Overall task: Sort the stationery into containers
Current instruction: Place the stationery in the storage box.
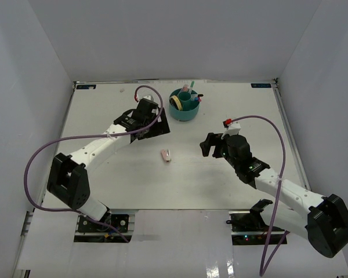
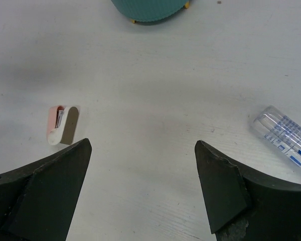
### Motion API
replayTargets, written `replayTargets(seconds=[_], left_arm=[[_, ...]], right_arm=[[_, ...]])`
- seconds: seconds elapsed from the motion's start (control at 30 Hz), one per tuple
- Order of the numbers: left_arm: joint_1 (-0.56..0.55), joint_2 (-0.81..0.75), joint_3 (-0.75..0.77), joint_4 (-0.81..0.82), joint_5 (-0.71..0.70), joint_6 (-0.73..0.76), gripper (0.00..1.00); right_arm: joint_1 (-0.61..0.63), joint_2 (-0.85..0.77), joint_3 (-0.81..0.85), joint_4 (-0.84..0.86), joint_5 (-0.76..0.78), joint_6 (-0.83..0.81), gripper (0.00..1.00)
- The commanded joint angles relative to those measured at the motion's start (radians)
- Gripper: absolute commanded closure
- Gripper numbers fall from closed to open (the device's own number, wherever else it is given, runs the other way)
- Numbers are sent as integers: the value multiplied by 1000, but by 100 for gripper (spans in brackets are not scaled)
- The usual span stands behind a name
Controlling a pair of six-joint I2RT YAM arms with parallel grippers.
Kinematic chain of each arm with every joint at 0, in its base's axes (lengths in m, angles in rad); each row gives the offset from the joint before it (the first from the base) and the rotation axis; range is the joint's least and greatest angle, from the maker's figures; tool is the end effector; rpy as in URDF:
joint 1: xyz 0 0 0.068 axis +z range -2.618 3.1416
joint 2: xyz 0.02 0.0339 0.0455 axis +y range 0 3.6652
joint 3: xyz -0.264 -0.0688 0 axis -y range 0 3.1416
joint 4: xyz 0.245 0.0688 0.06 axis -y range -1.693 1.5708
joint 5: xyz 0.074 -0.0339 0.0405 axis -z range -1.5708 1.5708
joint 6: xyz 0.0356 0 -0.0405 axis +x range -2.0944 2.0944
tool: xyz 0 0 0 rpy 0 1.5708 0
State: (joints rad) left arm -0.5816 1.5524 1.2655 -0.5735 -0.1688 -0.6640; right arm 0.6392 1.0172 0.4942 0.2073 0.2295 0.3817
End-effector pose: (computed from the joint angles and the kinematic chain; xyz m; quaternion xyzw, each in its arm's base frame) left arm 0.2859 -0.1808 0.2830 -0.0678 0.9322 -0.1379 0.3276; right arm 0.1868 0.1287 0.2339 -0.0366 0.8061 0.2041 0.5542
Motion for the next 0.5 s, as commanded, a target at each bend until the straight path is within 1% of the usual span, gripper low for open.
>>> replayTargets(seconds=[0.0, 0.13, 0.33, 0.47], left_arm=[[-23, -58, -84, -5, 92, -57, 2], [-58, -57, -158, -3, 81, -94, 2], [-142, 14, -152, -9, 22, -166, 2], [-175, 78, -126, -29, -40, -186, 2]], right_arm=[[-1, 18, 44, 6, -2, -10, 10], [-1, 38, 53, 1, -22, -14, 10], [-1, 43, 52, -2, -10, -15, 10], [-1, 47, 52, -2, -12, -17, 10]])
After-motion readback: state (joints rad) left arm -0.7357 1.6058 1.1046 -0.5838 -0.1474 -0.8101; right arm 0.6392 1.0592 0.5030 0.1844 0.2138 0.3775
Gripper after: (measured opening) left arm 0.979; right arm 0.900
